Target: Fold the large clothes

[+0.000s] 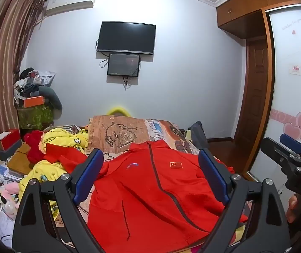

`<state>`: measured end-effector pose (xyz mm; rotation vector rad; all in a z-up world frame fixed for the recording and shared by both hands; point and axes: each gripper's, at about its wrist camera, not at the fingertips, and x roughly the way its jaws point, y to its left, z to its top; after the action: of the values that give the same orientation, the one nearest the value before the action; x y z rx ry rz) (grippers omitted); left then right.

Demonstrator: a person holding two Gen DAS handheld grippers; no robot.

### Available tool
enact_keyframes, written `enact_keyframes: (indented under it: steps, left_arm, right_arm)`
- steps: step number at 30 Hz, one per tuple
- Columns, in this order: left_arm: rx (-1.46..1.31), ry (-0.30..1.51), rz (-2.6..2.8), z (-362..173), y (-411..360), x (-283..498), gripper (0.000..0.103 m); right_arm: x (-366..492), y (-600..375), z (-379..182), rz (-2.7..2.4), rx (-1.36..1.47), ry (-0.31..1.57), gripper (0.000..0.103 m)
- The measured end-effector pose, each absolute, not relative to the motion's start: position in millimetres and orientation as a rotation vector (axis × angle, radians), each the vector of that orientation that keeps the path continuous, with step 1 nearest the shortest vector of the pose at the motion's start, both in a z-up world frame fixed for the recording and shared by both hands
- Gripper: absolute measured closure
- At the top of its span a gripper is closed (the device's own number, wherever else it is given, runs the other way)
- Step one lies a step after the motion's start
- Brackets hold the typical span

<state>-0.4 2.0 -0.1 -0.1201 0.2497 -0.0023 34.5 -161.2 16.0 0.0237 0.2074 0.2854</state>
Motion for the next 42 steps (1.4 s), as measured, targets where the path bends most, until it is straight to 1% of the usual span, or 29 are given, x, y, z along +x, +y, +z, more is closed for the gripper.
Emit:
enact_keyframes:
  steps: [4, 5, 11, 32, 42]
  left_arm:
    - [-0.107, 0.254, 0.005, 3, 4, -2, 0.011]
    - [-0.102, 0.277, 0.01, 6, 3, 5, 0.011]
    - [-0.115, 0.256, -0.004, -1, 4, 1, 0.011]
    - [-0.132, 0.27, 0.009, -2, 5, 6, 0.01]
    - [-0.136, 0.268, 0.01, -4, 5, 6, 0.007]
  right_arm:
    - [35, -161, 15, 0.28, 0.017, 0.208, 0.0]
    - [35, -162, 15, 0.279, 0.017, 0.207, 0.0]
    - [34, -159, 20, 0.284, 0.015, 0.21, 0.0]
    - [39, -160, 8, 0.286, 0.02, 0.22, 0.0]
    - [38, -160, 8, 0.287, 0.021, 0.222, 0.0]
